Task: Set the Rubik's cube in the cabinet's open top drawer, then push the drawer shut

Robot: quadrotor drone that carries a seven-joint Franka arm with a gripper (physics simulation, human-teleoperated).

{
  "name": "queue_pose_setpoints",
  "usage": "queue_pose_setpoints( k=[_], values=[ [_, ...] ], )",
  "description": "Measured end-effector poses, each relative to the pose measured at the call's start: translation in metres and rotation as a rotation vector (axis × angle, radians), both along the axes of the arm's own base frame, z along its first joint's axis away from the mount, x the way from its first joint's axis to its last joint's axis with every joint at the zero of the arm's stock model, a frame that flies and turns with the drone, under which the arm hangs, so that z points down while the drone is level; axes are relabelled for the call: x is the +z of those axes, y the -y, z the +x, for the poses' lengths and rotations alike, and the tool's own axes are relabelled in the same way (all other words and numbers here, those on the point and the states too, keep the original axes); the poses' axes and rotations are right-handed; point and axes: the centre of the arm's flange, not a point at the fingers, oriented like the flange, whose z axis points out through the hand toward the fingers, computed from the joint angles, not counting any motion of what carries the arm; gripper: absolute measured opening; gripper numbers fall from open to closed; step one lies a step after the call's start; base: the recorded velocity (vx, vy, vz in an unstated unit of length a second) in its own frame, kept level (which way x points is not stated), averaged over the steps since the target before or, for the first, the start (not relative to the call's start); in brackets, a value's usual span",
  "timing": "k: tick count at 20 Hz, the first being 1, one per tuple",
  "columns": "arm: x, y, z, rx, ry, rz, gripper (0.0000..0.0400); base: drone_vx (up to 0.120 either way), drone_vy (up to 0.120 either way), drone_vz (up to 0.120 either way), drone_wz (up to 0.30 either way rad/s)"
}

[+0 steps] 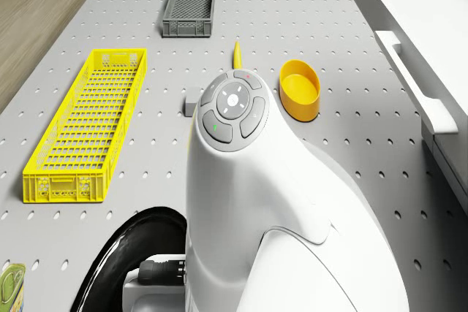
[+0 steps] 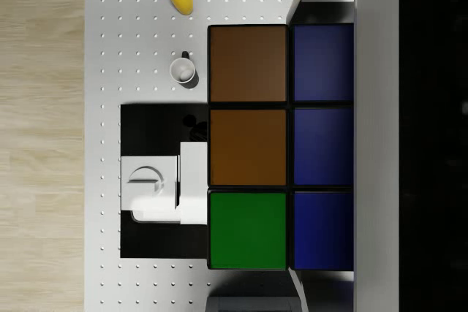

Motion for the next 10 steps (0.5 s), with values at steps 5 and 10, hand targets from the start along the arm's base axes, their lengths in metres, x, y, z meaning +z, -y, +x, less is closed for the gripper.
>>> queue_pose_setpoints(
  k=[5,10],
  values=[
    [0.0000,0.0000,0.0000,0.000,0.000,0.000,0.0325,0.000,-0.120,0.120,0.000],
    [0.0000,0.0000,0.0000,0.000,0.000,0.000,0.0325,0.016,-0.120,0.120,0.000]
  ],
)
